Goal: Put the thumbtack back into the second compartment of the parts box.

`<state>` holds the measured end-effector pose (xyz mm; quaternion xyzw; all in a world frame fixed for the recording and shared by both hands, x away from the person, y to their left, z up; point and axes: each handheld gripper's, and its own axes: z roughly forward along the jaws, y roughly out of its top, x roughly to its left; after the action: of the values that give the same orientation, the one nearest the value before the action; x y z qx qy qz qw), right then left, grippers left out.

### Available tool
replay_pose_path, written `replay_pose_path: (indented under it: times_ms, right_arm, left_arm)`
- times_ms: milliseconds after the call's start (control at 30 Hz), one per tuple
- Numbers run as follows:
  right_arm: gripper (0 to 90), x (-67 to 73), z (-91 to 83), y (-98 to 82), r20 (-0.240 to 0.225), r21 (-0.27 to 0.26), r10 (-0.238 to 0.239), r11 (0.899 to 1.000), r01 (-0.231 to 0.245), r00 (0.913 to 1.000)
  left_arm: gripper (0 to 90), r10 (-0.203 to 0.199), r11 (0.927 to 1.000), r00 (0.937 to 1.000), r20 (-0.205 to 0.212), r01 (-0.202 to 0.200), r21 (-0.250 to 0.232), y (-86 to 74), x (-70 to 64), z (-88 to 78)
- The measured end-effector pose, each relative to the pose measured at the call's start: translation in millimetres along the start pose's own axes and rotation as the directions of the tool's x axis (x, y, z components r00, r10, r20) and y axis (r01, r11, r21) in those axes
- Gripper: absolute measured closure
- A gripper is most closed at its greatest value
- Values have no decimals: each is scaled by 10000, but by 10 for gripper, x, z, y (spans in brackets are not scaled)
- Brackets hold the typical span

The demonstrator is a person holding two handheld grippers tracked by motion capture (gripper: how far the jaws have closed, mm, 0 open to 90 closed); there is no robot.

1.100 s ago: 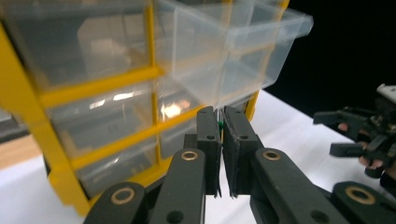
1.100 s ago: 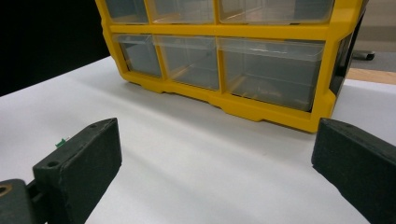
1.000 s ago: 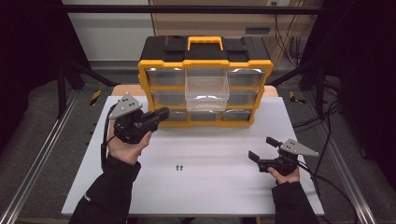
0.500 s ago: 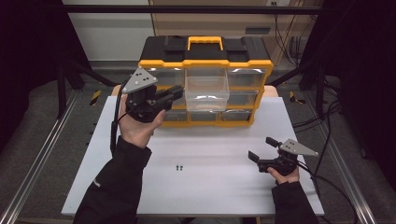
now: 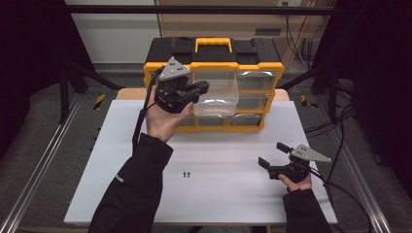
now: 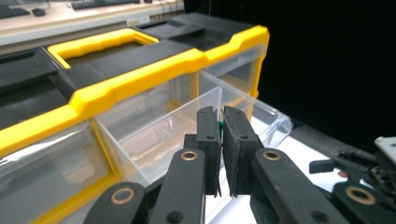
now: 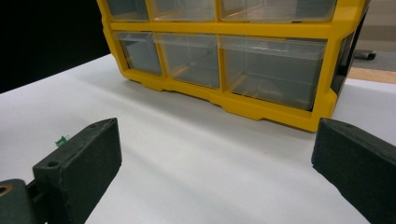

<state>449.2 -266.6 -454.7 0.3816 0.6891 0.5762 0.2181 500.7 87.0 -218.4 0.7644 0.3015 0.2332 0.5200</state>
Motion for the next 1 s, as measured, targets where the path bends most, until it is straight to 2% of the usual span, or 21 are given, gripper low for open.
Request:
replay_pose_path:
  times_ms: [100, 267, 467, 567, 700, 867, 1000]
  right_arm:
    - [19, 0, -1, 0, -24, -15, 3, 10000, -3, 10000]
    - [19, 0, -4, 2, -13, -9, -2, 10000, 2, 10000]
    - [19, -2, -5, 3, -27, -7, 5, 10000, -5, 10000]
    - [19, -2, -6, 4, -37, -41, 2, 10000, -2, 10000]
    - [19, -1, -9, 6, -32, -31, 44, 10000, -44, 10000]
    - [19, -3, -16, 10, -5, -55, 76, 10000, -76, 10000]
    - [18, -6, -19, 11, -12, -113, 57, 9999, -57, 10000]
  left_arm:
    - [852, 103, 9991, 9998, -198, -94, 421, -16, 14, 97]
    - [850, 144, 9963, 9996, -249, -122, 852, -27, 44, 205]
    - [842, 228, 9936, 9995, -241, -200, 1115, -48, 41, 281]
    - [766, 184, 9949, 9994, -307, -153, 992, -41, 49, 266]
    - [616, 140, 9984, 9992, -375, -119, 545, -23, 62, 181]
    - [484, 145, 9999, 9993, -347, -146, -38, -28, 91, 5]
    - [337, -37, 9984, 9998, -214, 25, -562, -120, 132, -155]
